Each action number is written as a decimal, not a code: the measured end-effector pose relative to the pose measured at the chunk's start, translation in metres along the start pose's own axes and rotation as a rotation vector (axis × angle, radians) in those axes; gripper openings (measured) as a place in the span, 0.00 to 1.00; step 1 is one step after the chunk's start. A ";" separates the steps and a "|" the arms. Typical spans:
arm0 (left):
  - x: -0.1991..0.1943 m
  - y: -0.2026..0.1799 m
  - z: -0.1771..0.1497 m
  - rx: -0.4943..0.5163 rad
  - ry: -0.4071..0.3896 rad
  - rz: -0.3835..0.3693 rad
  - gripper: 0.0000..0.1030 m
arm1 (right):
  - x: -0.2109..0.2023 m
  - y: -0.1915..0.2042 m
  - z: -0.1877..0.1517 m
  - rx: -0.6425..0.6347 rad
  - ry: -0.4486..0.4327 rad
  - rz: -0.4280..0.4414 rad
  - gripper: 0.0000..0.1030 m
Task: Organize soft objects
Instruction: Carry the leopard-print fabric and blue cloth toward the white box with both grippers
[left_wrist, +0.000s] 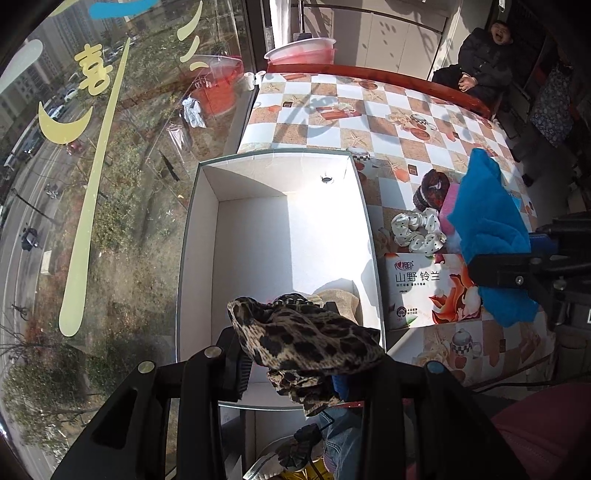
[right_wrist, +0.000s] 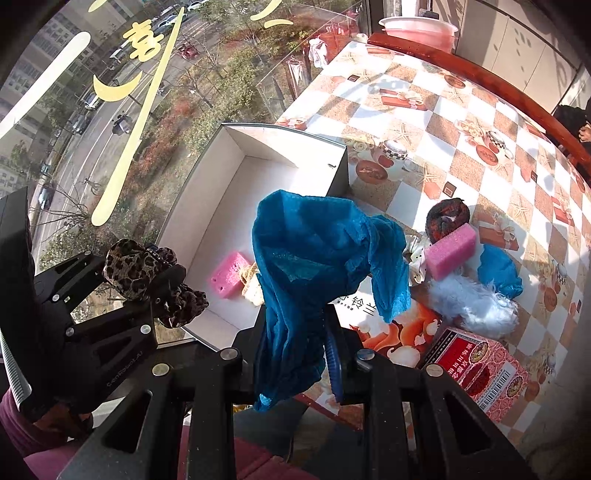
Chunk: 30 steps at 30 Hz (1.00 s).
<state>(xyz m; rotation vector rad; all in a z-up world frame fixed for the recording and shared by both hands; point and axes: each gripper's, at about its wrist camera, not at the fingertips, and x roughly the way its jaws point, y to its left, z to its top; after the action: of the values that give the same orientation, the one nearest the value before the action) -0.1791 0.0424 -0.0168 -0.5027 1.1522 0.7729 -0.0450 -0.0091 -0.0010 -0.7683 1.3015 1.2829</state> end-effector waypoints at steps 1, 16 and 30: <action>0.000 0.000 -0.001 -0.002 0.000 0.002 0.37 | 0.000 0.001 0.000 -0.003 0.001 0.000 0.27; 0.001 0.006 -0.006 -0.012 0.002 0.008 0.37 | 0.004 0.014 0.004 -0.037 0.006 0.000 0.27; -0.002 0.007 -0.007 -0.006 -0.006 0.015 0.37 | 0.007 0.021 0.007 -0.056 0.014 -0.004 0.27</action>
<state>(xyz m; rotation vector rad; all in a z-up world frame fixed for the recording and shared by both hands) -0.1891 0.0409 -0.0171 -0.4970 1.1490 0.7909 -0.0648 0.0040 -0.0015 -0.8195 1.2793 1.3177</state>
